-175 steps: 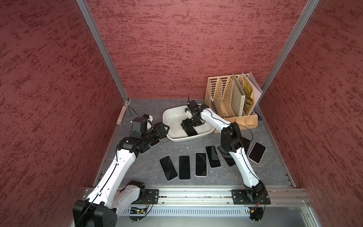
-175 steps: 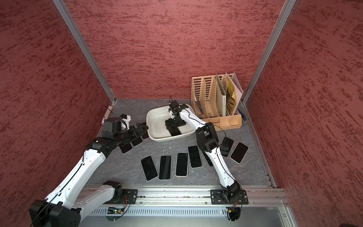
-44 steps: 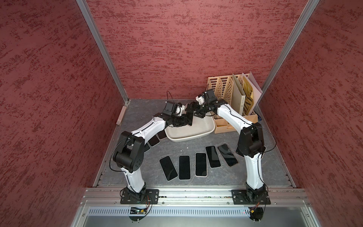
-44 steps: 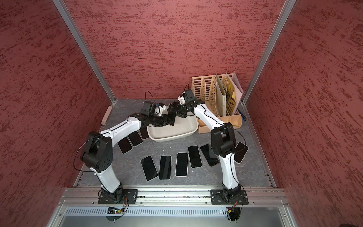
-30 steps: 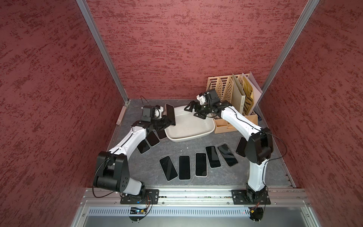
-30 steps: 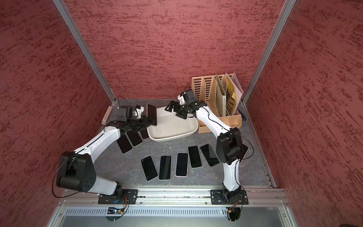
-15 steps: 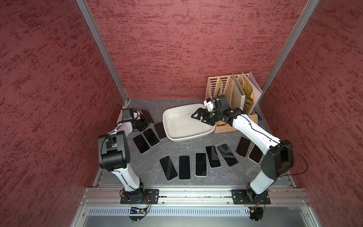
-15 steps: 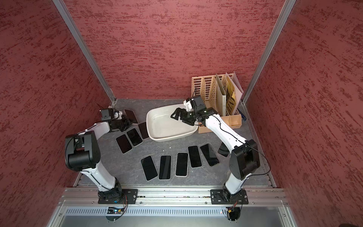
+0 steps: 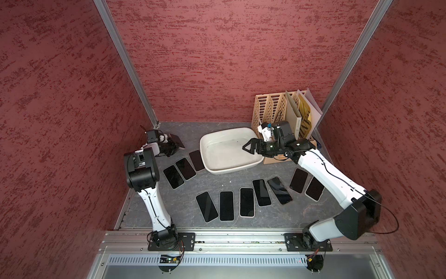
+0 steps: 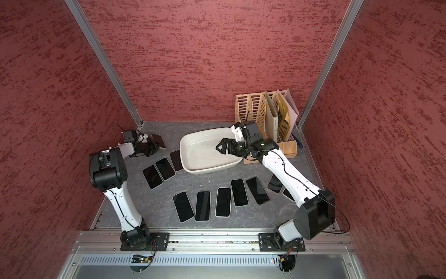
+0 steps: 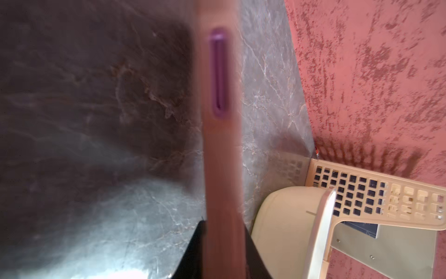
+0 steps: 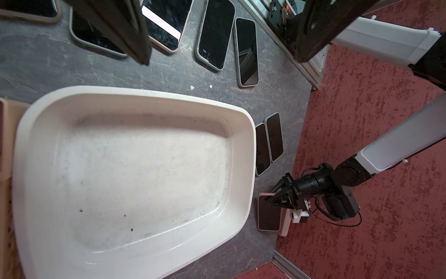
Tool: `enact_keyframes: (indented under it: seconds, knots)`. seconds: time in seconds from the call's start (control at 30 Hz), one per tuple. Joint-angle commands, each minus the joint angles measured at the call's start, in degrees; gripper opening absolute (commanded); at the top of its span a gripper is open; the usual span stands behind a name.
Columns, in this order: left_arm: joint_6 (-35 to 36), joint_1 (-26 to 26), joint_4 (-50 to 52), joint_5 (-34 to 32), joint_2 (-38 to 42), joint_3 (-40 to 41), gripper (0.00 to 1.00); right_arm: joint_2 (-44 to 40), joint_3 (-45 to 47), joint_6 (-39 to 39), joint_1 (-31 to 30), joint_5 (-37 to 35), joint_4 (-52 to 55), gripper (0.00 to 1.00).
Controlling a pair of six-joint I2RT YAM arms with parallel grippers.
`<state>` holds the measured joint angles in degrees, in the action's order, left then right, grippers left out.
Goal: Take the phone out of the storage box
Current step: Place the phone at the center of the board, then reset both arms
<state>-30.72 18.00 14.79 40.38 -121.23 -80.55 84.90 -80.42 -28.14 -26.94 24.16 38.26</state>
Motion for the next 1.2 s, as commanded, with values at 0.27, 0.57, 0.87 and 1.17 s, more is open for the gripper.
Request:
enact_keyframes:
  seconds: [0.27, 0.57, 0.87, 1.17]
  knots:
    - [6.44, 1.15, 8.29, -1.23, 4.25, 2.9, 0.53, -6.31, 4.42, 2.3, -0.04, -4.68, 1.99, 0.99]
    - [8.49, 3.36, 11.16, -4.45, 21.06, 16.0, 1.0, -11.97, 8.79, 5.2, 2.93, -7.32, 0.85, 0.98]
    - [10.75, 3.03, -0.89, -10.29, 49.06, 36.32, 1.0, -19.19, 27.23, 11.62, 13.54, -22.11, -15.05, 0.98]
    - [8.63, 1.6, -14.33, -12.7, 58.19, 49.04, 1.0, -17.16, 49.33, 30.32, 20.37, -28.62, -54.25, 0.98]
